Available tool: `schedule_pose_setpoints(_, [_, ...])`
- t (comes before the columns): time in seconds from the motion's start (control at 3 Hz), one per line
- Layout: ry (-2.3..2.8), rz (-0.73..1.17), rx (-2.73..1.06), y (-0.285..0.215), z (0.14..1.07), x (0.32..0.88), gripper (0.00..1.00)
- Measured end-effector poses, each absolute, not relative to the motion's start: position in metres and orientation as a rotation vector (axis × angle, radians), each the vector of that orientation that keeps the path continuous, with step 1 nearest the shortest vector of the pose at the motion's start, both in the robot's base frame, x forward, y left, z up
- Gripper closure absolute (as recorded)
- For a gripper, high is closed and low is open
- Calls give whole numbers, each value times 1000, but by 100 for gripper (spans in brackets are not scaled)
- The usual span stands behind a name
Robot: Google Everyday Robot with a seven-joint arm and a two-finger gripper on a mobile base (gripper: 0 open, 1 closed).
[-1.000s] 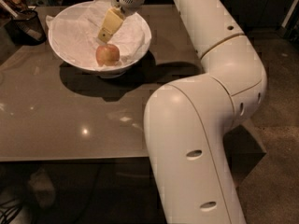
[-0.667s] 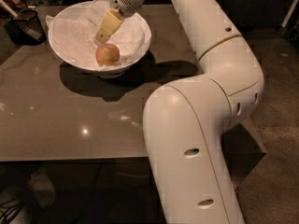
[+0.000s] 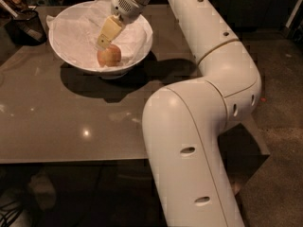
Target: Pick apple from white bowl
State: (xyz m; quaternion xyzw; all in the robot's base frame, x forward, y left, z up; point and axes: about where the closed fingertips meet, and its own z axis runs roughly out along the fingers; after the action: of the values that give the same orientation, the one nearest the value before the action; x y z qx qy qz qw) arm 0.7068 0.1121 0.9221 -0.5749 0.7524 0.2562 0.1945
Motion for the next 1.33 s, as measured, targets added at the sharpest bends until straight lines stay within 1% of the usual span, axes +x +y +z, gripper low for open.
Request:
schedule_pose_setpoints(0.33, [2151, 735, -1597, 110, 906, 711, 48])
schedule_pose_setpoints(0.67, [2179, 745, -1585, 109, 896, 714, 53])
schedule_pose_setpoints(1.0, [2180, 745, -1585, 109, 899, 714, 49])
schedule_pose_setpoints(1.33, [2189, 745, -1580, 107, 897, 715, 31])
